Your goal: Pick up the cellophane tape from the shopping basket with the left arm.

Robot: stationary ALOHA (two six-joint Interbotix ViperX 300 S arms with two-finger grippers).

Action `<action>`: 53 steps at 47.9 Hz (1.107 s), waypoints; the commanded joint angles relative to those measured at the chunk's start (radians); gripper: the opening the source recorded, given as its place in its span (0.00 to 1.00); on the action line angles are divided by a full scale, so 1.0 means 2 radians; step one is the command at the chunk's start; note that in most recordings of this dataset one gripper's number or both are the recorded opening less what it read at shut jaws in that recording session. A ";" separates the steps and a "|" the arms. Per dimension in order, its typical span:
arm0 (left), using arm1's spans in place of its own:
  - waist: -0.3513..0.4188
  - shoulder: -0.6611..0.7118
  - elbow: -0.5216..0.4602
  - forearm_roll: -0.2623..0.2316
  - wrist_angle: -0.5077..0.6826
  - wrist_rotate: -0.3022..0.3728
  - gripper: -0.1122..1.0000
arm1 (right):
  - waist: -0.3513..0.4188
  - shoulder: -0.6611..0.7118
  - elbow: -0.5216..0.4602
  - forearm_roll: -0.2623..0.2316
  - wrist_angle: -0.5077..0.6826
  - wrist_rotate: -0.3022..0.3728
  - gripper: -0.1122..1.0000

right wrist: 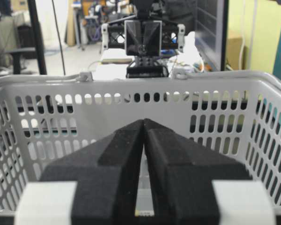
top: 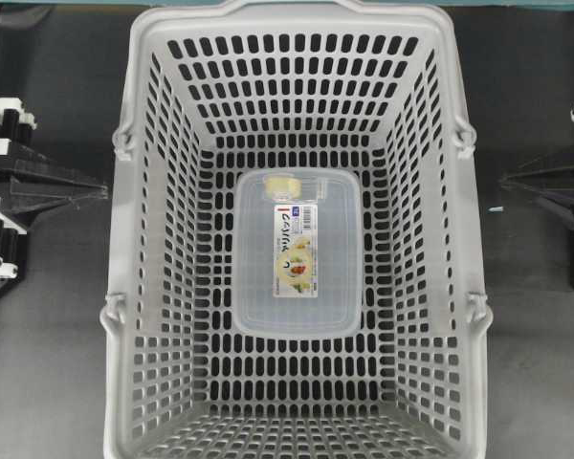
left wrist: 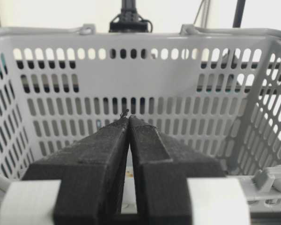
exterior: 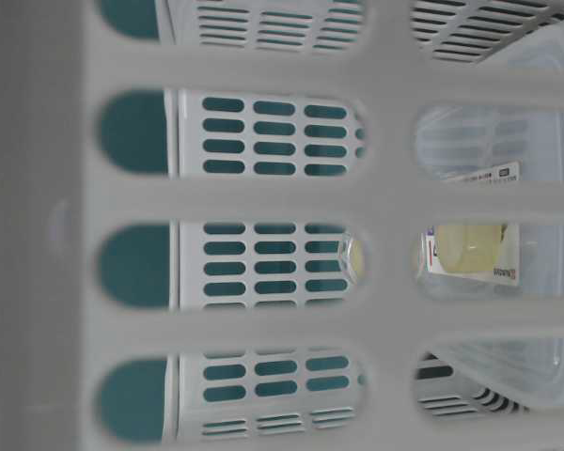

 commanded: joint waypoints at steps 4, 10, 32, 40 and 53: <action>0.001 0.019 -0.065 0.021 0.085 -0.008 0.11 | 0.000 0.005 -0.012 0.005 0.002 0.004 0.11; -0.005 0.050 -0.125 0.021 0.186 -0.010 0.10 | 0.000 0.005 -0.020 0.006 0.015 0.004 0.11; -0.019 0.262 -0.347 0.021 0.437 -0.008 0.10 | 0.000 0.002 -0.031 0.006 0.052 0.004 0.11; -0.025 0.328 -0.410 0.021 0.492 -0.007 0.10 | 0.000 0.002 -0.031 0.006 0.053 0.004 0.11; -0.029 0.407 -0.484 0.021 0.548 -0.009 0.10 | 0.001 0.002 -0.030 0.006 0.053 0.003 0.11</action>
